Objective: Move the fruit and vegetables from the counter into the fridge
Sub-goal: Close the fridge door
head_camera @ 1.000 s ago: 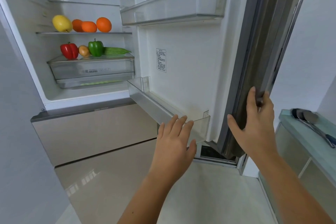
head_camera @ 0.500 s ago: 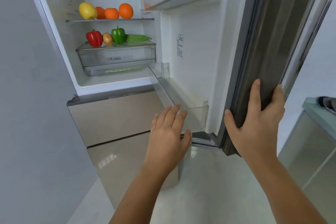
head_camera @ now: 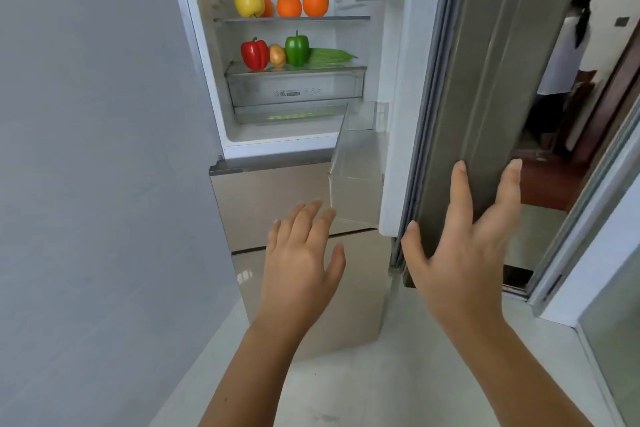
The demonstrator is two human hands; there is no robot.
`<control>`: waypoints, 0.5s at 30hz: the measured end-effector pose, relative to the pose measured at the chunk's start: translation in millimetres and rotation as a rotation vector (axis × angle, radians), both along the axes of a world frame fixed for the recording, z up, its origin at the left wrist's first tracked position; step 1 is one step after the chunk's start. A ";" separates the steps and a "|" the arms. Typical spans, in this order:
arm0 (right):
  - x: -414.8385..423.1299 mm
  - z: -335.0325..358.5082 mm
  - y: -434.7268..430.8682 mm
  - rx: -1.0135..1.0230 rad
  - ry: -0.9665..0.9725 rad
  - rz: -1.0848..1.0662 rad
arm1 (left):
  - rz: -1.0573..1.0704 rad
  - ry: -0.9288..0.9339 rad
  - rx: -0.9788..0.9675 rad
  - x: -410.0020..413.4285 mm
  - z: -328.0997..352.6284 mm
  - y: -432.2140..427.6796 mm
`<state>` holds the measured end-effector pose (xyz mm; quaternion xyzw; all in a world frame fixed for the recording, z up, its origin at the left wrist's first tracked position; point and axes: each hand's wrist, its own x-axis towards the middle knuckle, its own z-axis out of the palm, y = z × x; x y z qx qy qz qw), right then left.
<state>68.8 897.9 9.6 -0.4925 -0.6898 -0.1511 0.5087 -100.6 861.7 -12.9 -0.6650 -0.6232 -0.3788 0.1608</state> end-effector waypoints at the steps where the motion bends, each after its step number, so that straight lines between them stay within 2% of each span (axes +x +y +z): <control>1: -10.1 -1.2 -1.9 0.002 -0.015 0.018 | 0.017 0.003 -0.001 -10.0 -1.5 -4.1; 15: -158.6 -8.1 1.5 -0.096 -0.122 0.218 | 0.195 0.010 0.021 -136.9 -12.5 -44.9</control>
